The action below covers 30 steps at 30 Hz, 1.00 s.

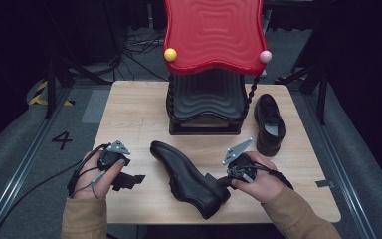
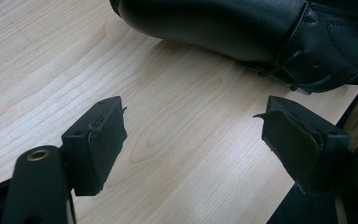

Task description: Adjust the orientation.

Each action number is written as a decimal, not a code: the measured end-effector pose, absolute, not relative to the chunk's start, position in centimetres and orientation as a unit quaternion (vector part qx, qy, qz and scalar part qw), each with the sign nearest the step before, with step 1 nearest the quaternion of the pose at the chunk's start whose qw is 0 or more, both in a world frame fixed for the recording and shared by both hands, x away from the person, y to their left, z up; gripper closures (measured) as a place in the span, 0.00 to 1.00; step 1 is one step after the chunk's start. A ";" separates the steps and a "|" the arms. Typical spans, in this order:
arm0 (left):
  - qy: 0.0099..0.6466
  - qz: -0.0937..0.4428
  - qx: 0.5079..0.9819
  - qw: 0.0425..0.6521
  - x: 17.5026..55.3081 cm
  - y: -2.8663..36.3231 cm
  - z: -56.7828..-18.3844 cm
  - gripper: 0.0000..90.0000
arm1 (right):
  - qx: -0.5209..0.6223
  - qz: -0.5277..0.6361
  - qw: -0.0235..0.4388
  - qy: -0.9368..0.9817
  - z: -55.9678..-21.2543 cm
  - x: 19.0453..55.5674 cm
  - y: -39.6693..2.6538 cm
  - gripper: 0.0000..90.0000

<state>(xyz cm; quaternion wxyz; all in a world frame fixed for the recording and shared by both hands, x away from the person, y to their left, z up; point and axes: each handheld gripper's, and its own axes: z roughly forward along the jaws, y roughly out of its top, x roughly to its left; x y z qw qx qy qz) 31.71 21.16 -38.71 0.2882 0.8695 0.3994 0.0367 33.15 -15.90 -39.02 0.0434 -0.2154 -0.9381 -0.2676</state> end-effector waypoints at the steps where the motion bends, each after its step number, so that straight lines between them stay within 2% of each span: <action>1: 0.399 0.035 0.869 0.289 31.7 21.2 -38.7 0.24 | -0.215 -0.259 0.036 -0.941 -39.3 33.2 -15.7 1.00; 19: 0.398 0.034 0.870 0.290 31.8 21.2 -38.8 0.24 | -0.258 -0.244 -0.010 -0.935 -39.3 34.8 -17.3 1.00; 30: 0.399 0.032 0.869 0.290 31.8 21.2 -38.8 0.24 | -0.298 -0.226 -0.023 -0.927 -41.2 36.8 -18.6 1.00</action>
